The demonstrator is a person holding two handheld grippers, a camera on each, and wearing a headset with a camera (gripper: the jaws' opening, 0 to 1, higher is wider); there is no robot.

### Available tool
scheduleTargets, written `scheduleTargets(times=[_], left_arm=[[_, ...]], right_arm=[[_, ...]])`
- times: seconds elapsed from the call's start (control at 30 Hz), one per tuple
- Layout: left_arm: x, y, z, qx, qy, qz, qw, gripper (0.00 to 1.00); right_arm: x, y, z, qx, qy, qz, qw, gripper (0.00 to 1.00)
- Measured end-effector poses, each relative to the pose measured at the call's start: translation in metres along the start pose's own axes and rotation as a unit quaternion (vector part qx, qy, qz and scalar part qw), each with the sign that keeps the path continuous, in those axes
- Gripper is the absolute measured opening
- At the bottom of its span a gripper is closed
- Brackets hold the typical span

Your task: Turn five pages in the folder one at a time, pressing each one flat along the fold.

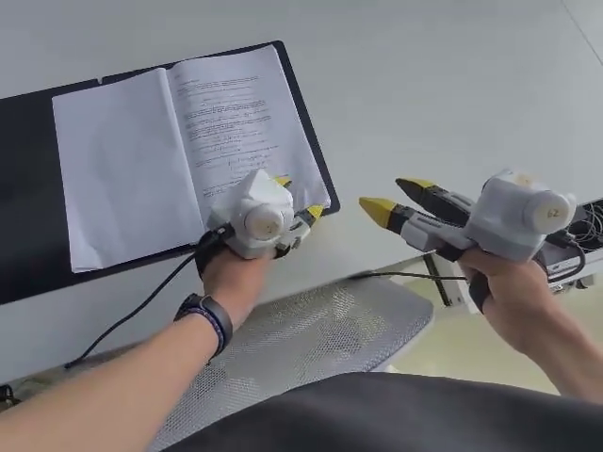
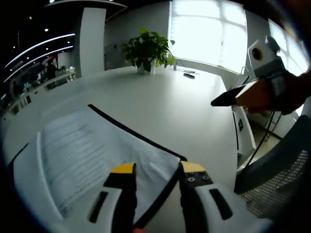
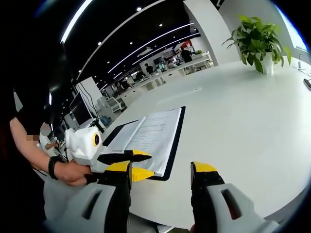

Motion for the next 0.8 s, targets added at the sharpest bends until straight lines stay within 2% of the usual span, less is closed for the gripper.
scheduleTargets(times=[0.1,0.13,0.2,0.23,0.27,0.3,0.33,0.37,0.4,0.5,0.53,0.6,0.63,0.67,0.7,0.73,0.77,0.8], left_arm=[[0.000,0.005,-0.002,0.005,-0.014,-0.003,0.9999,0.38],[0.000,0.006,-0.003,-0.003,-0.016,-0.003,0.9999,0.38],[0.000,0.008,0.000,-0.008,-0.009,-0.003,0.9999,0.37],[-0.002,0.005,0.004,-0.004,0.001,-0.003,1.0000,0.36],[-0.004,0.001,0.013,-0.001,0.028,0.003,0.9996,0.33],[-0.005,-0.001,0.017,0.007,0.036,0.004,0.9993,0.30],[-0.009,-0.006,0.016,0.016,0.032,0.016,0.9992,0.26],[-0.008,-0.005,0.015,-0.019,0.044,0.005,0.9988,0.24],[-0.009,-0.007,0.013,-0.027,0.044,0.004,0.9987,0.25],[-0.010,-0.006,0.003,-0.013,0.025,0.007,0.9996,0.35],[-0.010,-0.006,-0.001,-0.021,0.023,0.009,0.9995,0.38],[-0.011,-0.010,0.000,-0.089,0.030,0.021,0.9954,0.40],[-0.011,-0.009,0.004,-0.119,0.046,0.017,0.9917,0.38],[-0.009,-0.013,0.000,-0.050,0.040,0.018,0.9978,0.38],[-0.008,-0.013,-0.003,-0.074,0.038,0.015,0.9964,0.38],[-0.009,-0.011,-0.001,-0.070,0.036,0.016,0.9968,0.38],[-0.008,-0.006,0.000,0.004,0.033,0.006,0.9994,0.38],[-0.008,-0.003,0.002,0.027,0.026,0.004,0.9993,0.39]], right_arm=[[-0.001,-0.002,0.000,0.001,0.002,0.004,1.0000,0.47],[-0.001,-0.002,0.001,0.002,0.002,0.005,1.0000,0.47],[-0.002,-0.003,0.001,0.003,0.002,0.006,1.0000,0.46],[-0.002,-0.002,0.001,0.002,0.003,0.005,1.0000,0.46],[-0.002,-0.002,0.001,0.002,0.002,0.005,1.0000,0.46],[-0.002,-0.002,0.001,0.002,0.001,0.005,1.0000,0.45],[-0.002,-0.002,0.001,0.001,0.002,0.004,1.0000,0.45],[-0.001,-0.002,0.001,0.002,0.002,0.005,1.0000,0.46],[-0.001,-0.002,0.001,0.003,0.002,0.006,1.0000,0.46],[0.000,-0.002,-0.001,0.001,0.001,0.004,1.0000,0.45],[0.000,-0.002,-0.002,0.000,0.000,0.004,1.0000,0.45],[0.000,-0.002,-0.003,-0.002,-0.002,0.002,1.0000,0.45],[0.000,-0.002,-0.003,-0.001,-0.004,0.003,1.0000,0.44],[0.001,-0.002,-0.003,-0.001,-0.004,0.003,1.0000,0.43],[0.001,-0.002,-0.004,-0.002,-0.004,0.003,1.0000,0.43],[0.001,-0.001,-0.003,-0.004,-0.004,0.000,1.0000,0.43],[0.001,0.000,-0.003,-0.006,-0.003,-0.002,1.0000,0.43],[0.001,0.000,-0.003,-0.006,-0.003,-0.002,1.0000,0.43]])
Point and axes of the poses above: the centre of the closed fingertips' face, and the gripper's own axes: x roughly backward along the fingers, z roughly to its left, y roughly out of its top, the point moved 4 cm from there along x, roughly backward along the fingers
